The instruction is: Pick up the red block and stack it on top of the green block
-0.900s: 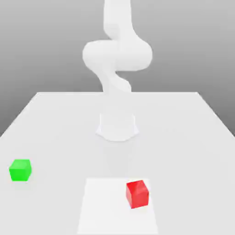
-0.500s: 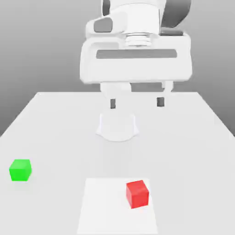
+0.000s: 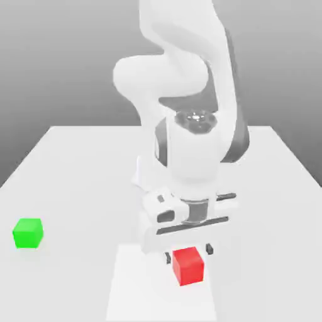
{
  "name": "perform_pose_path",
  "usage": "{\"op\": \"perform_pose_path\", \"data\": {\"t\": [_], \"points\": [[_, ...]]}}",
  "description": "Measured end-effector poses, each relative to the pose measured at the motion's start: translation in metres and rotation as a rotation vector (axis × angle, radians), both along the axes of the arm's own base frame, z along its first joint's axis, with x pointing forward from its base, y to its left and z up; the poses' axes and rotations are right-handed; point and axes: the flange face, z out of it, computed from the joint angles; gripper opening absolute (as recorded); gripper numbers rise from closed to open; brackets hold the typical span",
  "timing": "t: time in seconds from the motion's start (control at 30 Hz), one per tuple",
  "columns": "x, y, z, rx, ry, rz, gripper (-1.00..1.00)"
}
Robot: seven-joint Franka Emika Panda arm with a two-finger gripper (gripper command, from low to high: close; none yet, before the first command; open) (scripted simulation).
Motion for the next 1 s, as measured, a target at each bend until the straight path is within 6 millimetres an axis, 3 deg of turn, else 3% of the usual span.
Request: {"op": "perform_pose_path", "data": {"t": [0.23,0.43,0.6,0.73,1.0], "points": [[0.000,0.000,0.000,0.000,0.000,0.000,-1.00],[0.000,-0.001,0.055,-0.001,0.000,-0.002,-1.00],[0.007,-0.083,0.071,-0.008,-0.003,-0.176,-1.00],[0.001,-0.151,0.078,-0.012,-0.004,-0.315,-1.00],[-0.045,-0.278,0.091,-0.011,-0.003,-0.588,-1.00]]}}
